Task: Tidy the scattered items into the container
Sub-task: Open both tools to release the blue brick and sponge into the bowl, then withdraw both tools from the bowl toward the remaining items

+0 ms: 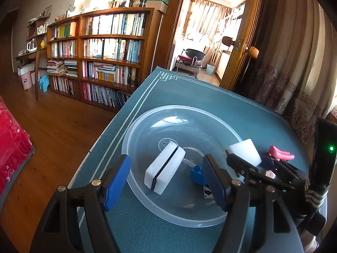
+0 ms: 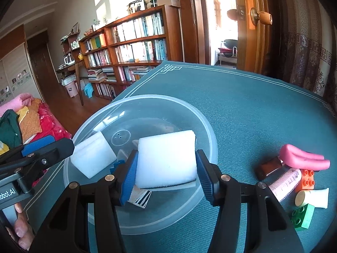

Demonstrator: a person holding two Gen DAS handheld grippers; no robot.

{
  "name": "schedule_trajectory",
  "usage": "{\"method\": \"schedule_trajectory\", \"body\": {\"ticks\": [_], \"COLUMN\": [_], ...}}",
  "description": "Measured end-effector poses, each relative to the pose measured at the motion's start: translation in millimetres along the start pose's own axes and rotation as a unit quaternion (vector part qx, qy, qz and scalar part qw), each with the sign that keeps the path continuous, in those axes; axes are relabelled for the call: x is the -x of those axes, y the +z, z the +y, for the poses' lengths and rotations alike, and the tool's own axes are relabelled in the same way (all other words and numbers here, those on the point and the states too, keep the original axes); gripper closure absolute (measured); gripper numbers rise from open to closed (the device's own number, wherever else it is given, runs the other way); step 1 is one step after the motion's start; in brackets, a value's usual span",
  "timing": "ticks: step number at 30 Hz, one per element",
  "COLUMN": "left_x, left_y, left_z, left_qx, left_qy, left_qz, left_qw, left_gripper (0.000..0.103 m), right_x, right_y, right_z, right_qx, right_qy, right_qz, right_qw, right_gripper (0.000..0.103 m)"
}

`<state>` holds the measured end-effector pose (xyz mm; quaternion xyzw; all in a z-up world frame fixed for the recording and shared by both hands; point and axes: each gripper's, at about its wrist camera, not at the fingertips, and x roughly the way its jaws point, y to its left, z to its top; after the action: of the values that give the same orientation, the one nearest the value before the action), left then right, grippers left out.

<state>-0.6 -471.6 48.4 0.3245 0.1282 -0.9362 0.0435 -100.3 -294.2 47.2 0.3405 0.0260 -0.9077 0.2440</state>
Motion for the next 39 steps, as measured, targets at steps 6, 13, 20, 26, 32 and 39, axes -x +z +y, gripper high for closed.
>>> {"method": "schedule_trajectory", "body": {"ticks": [6, 13, 20, 26, 32, 39], "left_x": [1, 3, 3, 6, 8, 12], "left_y": [-3, -5, -8, -10, -13, -17], "left_z": [1, -2, -11, -23, -38, -58], "left_qx": [0.001, -0.003, -0.016, -0.029, -0.045, -0.063], "left_qy": [0.002, 0.000, -0.004, -0.011, -0.018, -0.027], "left_qz": [0.002, 0.003, 0.006, 0.007, 0.010, 0.011], "left_qw": [1.0000, 1.0000, 0.9998, 0.9995, 0.9988, 0.9976], "left_gripper": [0.026, 0.025, 0.024, 0.024, 0.024, 0.024], "right_x": [4, 14, 32, 49, 64, 84], "right_y": [0, -7, -18, -27, -41, -61], "right_z": [-2, -8, -19, -29, -45, -71], "right_qx": [-0.011, -0.025, -0.048, -0.060, -0.075, -0.105], "right_qy": [-0.001, -0.001, -0.003, -0.012, -0.027, -0.049], "right_qz": [-0.006, -0.008, -0.016, -0.023, -0.025, -0.030], "right_qw": [1.000, 1.000, 0.999, 0.998, 0.996, 0.993], "right_gripper": [0.036, 0.036, 0.036, 0.036, 0.036, 0.036]}}
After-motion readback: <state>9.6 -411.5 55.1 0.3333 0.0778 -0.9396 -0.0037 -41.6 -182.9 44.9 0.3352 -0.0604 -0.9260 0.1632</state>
